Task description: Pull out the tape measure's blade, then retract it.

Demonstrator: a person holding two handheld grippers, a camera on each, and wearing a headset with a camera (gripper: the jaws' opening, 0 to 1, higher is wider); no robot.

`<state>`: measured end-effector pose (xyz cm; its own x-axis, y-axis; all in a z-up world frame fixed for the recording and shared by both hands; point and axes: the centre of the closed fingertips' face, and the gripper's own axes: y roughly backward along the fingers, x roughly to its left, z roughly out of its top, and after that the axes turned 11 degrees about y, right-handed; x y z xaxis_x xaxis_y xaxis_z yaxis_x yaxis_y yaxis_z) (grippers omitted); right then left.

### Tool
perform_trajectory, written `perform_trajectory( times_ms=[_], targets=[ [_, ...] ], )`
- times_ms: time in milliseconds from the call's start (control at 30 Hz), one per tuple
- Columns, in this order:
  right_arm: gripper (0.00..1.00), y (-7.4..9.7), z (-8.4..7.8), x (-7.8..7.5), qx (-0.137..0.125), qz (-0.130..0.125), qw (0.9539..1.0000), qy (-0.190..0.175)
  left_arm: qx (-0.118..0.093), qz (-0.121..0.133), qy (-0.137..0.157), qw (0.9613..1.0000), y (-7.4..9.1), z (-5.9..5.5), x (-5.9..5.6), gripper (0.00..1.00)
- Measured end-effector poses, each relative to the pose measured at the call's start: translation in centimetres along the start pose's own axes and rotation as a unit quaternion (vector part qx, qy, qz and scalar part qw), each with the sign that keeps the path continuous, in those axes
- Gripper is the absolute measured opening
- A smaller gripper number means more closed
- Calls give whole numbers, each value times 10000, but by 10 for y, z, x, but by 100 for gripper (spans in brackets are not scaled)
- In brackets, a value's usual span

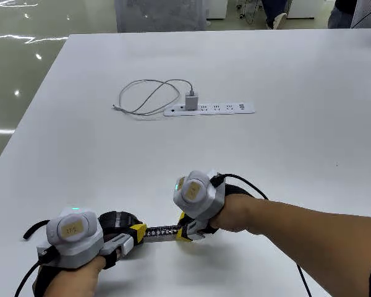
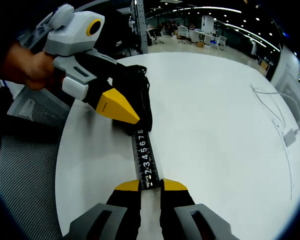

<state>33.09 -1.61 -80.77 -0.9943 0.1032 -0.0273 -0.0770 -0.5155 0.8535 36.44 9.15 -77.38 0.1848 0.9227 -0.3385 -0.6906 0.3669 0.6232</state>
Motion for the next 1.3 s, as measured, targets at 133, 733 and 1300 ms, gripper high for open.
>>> perform_trajectory(
  times_ms=[133,733,1300],
  targets=[
    [10,-2,1,0,80,7,9999,104,-9,1,-8,10000,0,0,0,59],
    [9,-6,5,-2,47,-6,10000,65,34,-5,-59,10000,-1,-1,-1,59],
    [9,-10,14,-1,-37,28,10000,27,62,-24,-40,10000,-2,-1,0,59]
  ],
)
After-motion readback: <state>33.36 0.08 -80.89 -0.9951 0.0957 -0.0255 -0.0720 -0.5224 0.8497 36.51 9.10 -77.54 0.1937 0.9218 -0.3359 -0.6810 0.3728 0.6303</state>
